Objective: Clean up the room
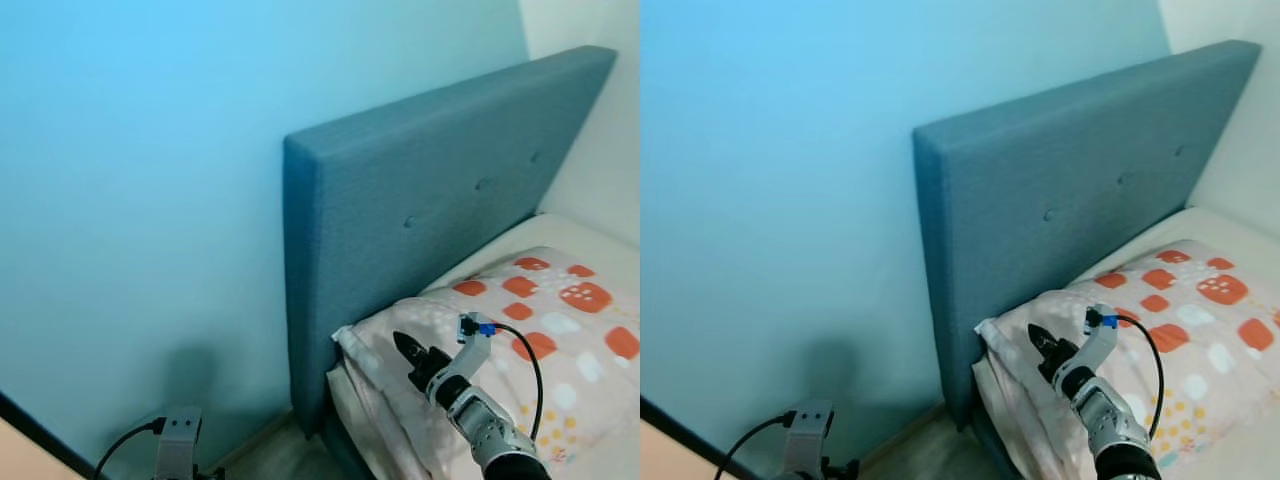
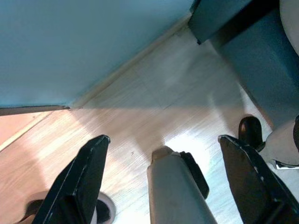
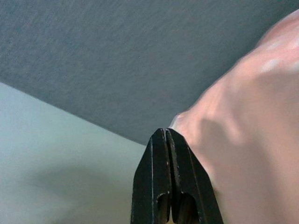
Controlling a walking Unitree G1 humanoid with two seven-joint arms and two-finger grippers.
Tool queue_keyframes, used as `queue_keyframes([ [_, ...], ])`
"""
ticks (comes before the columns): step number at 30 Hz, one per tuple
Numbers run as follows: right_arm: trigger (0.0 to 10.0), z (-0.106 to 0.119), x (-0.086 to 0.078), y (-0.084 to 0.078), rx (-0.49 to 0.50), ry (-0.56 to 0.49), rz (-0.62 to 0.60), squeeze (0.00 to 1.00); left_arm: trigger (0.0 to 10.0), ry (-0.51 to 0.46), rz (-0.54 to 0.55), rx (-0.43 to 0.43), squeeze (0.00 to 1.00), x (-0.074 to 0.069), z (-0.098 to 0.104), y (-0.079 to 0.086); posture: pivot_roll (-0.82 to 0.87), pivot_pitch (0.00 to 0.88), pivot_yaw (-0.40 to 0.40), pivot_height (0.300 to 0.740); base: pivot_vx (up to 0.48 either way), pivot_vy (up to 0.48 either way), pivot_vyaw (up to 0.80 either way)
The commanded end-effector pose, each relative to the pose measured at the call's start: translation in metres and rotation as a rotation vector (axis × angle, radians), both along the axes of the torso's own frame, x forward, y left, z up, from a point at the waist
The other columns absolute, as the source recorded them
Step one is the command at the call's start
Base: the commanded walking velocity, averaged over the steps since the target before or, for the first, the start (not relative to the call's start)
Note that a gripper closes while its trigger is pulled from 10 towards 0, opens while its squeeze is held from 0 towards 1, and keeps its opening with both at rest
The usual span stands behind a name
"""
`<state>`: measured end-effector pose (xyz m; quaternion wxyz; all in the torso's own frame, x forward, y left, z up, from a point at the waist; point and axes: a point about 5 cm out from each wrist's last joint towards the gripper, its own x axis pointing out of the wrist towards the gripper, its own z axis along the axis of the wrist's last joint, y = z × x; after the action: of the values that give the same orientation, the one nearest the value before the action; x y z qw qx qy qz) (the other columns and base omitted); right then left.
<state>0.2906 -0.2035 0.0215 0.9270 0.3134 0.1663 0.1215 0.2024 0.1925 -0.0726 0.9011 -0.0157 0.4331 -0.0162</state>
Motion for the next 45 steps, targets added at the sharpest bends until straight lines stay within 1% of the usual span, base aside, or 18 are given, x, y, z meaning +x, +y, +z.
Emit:
queue_keyframes([
  [1, 10.0, -0.009, -0.006, 0.0, -0.038, 0.043, 0.002, 0.0, 10.0, 0.025, -0.014, 0.002, 0.0, -0.006, -0.004, -0.001, 0.0, 0.0, -0.019, 0.69, 0.0, 0.0, 0.0],
  [4, 10.0, -0.01, -0.006, 0.0, -0.043, 0.046, 0.002, 0.0, 10.0, 0.025, -0.015, 0.002, 0.0, -0.006, -0.004, -0.002, 0.0, 0.0, -0.018, 0.695, 0.0, 0.0, 0.0],
  [8, 10.0, -0.022, -0.016, 0.002, -0.091, 0.095, 0.023, 0.0, 10.0, 0.04, -0.023, 0.002, 0.0, -0.011, -0.006, -0.003, 0.0, 0.0, -0.018, 0.715, 0.0, 0.0, 0.0],
  [14, 10.0, -0.028, -0.021, 0.005, -0.134, 0.128, 0.054, 0.0, 10.0, 0.047, -0.016, 0.002, 0.0, -0.012, -0.007, -0.001, 0.0, 0.0, -0.018, 0.735, 0.0, 0.0, 0.0],
  [16, 10.0, -0.04, -0.029, 0.006, -0.252, 0.192, 0.104, 0.0, 10.0, 0.059, -0.011, 0.009, 0.0, -0.015, -0.008, 0.0, -0.01, 0.0, -0.021, 0.74, 0.0, 0.0, 0.0],
  [17, 10.0, -0.047, -0.035, 0.007, -0.334, 0.229, 0.143, 0.0, 10.0, 0.063, -0.007, 0.011, 0.0, -0.015, -0.009, 0.0, -0.01, 0.0, -0.021, 0.74, 0.0, 0.0, 0.0],
  [19, 10.0, -0.053, -0.041, 0.008, -0.416, 0.26, 0.185, 0.0, 10.0, 0.066, -0.003, 0.013, 0.0, -0.016, -0.009, 0.0, -0.01, 0.0, -0.021, 0.74, 0.0, 0.0, 0.0],
  [20, 10.0, -0.059, -0.047, 0.01, -0.491, 0.285, 0.23, 0.0, 10.0, 0.066, -0.002, 0.014, 0.0, -0.016, -0.009, 0.0, -0.01, 0.0, -0.025, 0.74, 0.0, 0.0, 0.0],
  [22, 10.0, -0.059, -0.047, 0.01, -0.491, 0.285, 0.23, 0.0, 10.0, 0.066, -0.002, 0.014, 0.0, -0.016, -0.009, 0.0, -0.01, 0.0, -0.025, 0.74, 0.0, 0.0, 0.0],
  [23, 10.0, -0.068, -0.057, 0.013, -0.654, 0.308, 0.341, 0.0, 10.0, 0.069, 0.002, 0.017, 0.0, -0.016, -0.009, -0.001, -0.01, 0.0, -0.037, 0.74, 0.0, 0.0, 0.0],
  [24, 10.0, -0.071, -0.06, 0.015, -0.716, 0.308, 0.385, 0.0, 10.0, 0.07, 0.004, 0.018, 0.0, -0.016, -0.009, -0.001, -0.01, 0.0, -0.037, 0.74, 0.0, 0.0, 0.0],
  [26, 10.0, -0.074, -0.064, 0.015, -0.779, 0.309, 0.437, 0.0, 10.0, 0.075, 0.009, 0.018, 0.0, -0.016, -0.009, -0.002, -0.01, 0.0, -0.038, 0.74, -0.148, 0.0, 0.0],
  [31, 10.0, -0.075, -0.065, 0.013, -0.813, 0.319, 0.447, 0.0, 10.0, 0.08, 0.014, 0.017, 0.0, -0.016, -0.01, -0.003, -0.01, 0.0, -0.04, 0.74, -0.307, 0.0, 0.0],
  [35, 10.0, -0.074, -0.064, 0.005, -0.926, 0.32, 0.463, 0.0, 10.0, 0.097, 0.003, 0.034, 0.0, -0.021, -0.012, 0.0, -0.02, 0.0, -0.035, 0.74, -0.313, 0.0, 0.0],
  [40, 10.0, -0.078, -0.069, 0.002, -0.963, 0.336, 0.461, 0.0, 10.0, 0.106, -0.004, 0.044, 0.0, -0.022, -0.012, 0.002, -0.02, 0.0, -0.034, 0.74, -0.328, 0.0, 0.0],
  [41, 10.0, -0.082, -0.075, -0.001, -0.993, 0.371, 0.458, 0.0, 10.0, 0.106, -0.008, 0.046, 0.0, -0.022, -0.012, 0.002, -0.02, 0.0, -0.036, 0.74, -0.341, 0.0, 0.0],
  [43, 10.0, -0.085, -0.08, -0.003, -1.01, 0.398, 0.455, 0.0, 10.0, 0.106, -0.01, 0.047, 0.0, -0.021, -0.012, 0.002, -0.02, 0.0, -0.036, 0.74, -0.347, 0.0, 0.0],
  [45, 10.0, -0.092, -0.091, -0.006, -0.998, 0.461, 0.433, 0.0, 10.0, 0.105, -0.018, 0.05, 0.0, -0.02, -0.011, 0.001, -0.01, 0.0, -0.039, 0.74, -0.352, 0.0, 0.0],
])
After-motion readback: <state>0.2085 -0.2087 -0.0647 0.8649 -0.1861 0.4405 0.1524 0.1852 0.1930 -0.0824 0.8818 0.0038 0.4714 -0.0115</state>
